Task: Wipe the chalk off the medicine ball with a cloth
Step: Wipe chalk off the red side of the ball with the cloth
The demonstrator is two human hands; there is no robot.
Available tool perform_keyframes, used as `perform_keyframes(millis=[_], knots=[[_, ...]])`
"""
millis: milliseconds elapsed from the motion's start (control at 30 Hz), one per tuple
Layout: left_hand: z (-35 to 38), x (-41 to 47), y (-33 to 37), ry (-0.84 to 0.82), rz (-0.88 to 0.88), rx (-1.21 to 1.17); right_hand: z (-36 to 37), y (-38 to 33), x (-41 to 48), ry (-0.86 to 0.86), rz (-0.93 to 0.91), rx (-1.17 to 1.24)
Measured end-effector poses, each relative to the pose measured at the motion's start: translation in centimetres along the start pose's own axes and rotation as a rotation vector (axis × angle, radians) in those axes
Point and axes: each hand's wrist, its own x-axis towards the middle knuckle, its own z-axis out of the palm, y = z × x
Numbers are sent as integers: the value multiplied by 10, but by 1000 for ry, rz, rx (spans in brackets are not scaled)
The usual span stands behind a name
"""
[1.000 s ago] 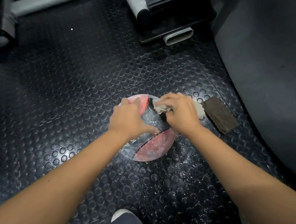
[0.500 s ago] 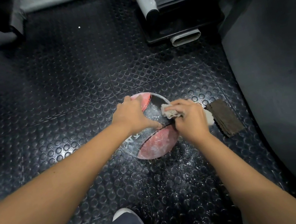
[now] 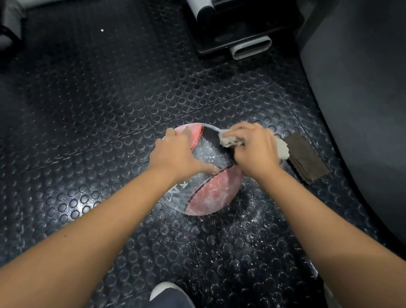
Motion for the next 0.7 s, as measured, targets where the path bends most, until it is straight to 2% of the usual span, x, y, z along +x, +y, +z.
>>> perform_keyframes(millis=[167, 333, 533, 700], knots=[[-7, 2, -5, -14, -28, -50, 1, -9, -21, -52, -81, 17], [-9, 1, -6, -20, -23, -58, 0, 5, -6, 14, 45, 42], [-17, 1, -11, -28, -31, -153, 7, -6, -25, -30, -65, 31], [-13, 2, -13, -20, -16, -145, 7, 6, -11, 47, 43, 52]])
